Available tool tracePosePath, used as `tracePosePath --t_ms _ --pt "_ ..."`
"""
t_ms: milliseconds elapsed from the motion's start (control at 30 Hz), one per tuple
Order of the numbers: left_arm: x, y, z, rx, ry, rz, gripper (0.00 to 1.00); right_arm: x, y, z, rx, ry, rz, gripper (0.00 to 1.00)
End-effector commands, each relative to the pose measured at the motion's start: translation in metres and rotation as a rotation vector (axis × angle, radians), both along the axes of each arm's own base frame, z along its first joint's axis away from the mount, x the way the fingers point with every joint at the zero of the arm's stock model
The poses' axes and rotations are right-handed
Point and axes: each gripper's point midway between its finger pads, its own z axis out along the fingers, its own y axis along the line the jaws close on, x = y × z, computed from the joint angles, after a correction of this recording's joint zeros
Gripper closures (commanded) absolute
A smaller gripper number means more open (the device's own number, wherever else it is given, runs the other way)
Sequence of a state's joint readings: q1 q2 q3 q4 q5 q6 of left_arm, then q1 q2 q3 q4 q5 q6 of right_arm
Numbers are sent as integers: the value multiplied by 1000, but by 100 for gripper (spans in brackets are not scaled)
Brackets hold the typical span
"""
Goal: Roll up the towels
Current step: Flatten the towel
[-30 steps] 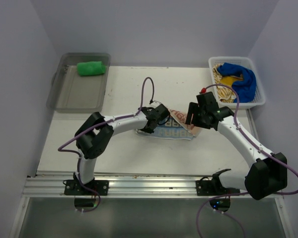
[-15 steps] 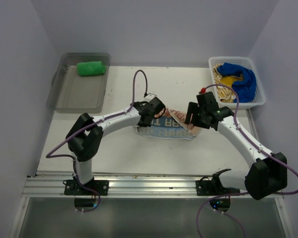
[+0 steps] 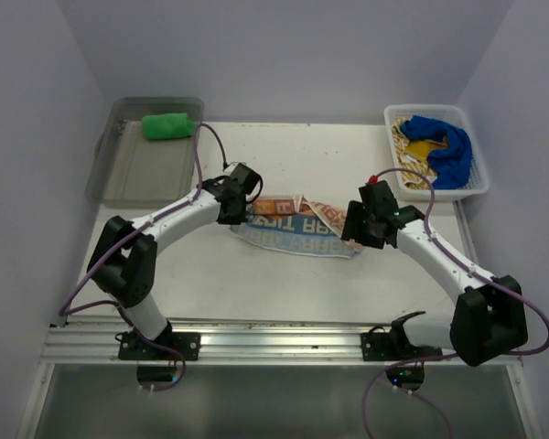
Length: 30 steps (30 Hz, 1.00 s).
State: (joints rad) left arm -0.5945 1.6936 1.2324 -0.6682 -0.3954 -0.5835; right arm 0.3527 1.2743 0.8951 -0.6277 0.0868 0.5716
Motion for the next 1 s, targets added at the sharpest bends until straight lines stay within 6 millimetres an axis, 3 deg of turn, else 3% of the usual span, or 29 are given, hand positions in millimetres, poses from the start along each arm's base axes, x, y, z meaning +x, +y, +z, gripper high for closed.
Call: tracePosePath --t_ms 0,133,300,400,600,633,667,700,733,800,833,867,900,933,967 --pt "2 -9 4 -86 -20 -2 100 0 -2 -21 13 34 -48 38" --pt "1 -8 3 -98 -17 1 100 -8 -9 -49 54 88 -105 36" --pt "0 -5 3 -117 -11 3 100 -4 -2 -62 123 105 -115 37" --pt "2 -5 6 -130 -15 4 100 -5 1 -72 138 126 -129 45" --pt "4 -5 7 -127 -14 -9 100 4 1 -80 136 119 -155 80" --pt "5 -5 7 -132 -12 -9 100 16 0 -71 121 88 -152 94" --pt "10 -7 10 -142 -16 -14 100 24 -2 -63 120 77 -156 100" --pt "12 -10 14 -159 -16 -25 100 28 -10 -57 81 75 -152 100" --pt "19 -7 21 -170 -25 -16 100 55 -13 -29 73 -1 -162 100" --pt "39 -12 53 -210 -79 -24 100 82 -30 4 59 -75 -198 100" --pt "50 -8 67 -219 -106 -25 100 107 -35 44 67 -157 -195 100" --pt "66 -12 95 -248 -161 -31 100 120 -46 64 70 -193 -222 100" --pt "73 -14 108 -269 -178 -42 100 126 -51 77 66 -196 -221 100" --pt "83 -7 119 -287 -195 -25 100 146 -52 122 84 -289 -219 100" --pt "93 -7 139 -310 -220 -24 100 151 -57 140 76 -319 -230 100"
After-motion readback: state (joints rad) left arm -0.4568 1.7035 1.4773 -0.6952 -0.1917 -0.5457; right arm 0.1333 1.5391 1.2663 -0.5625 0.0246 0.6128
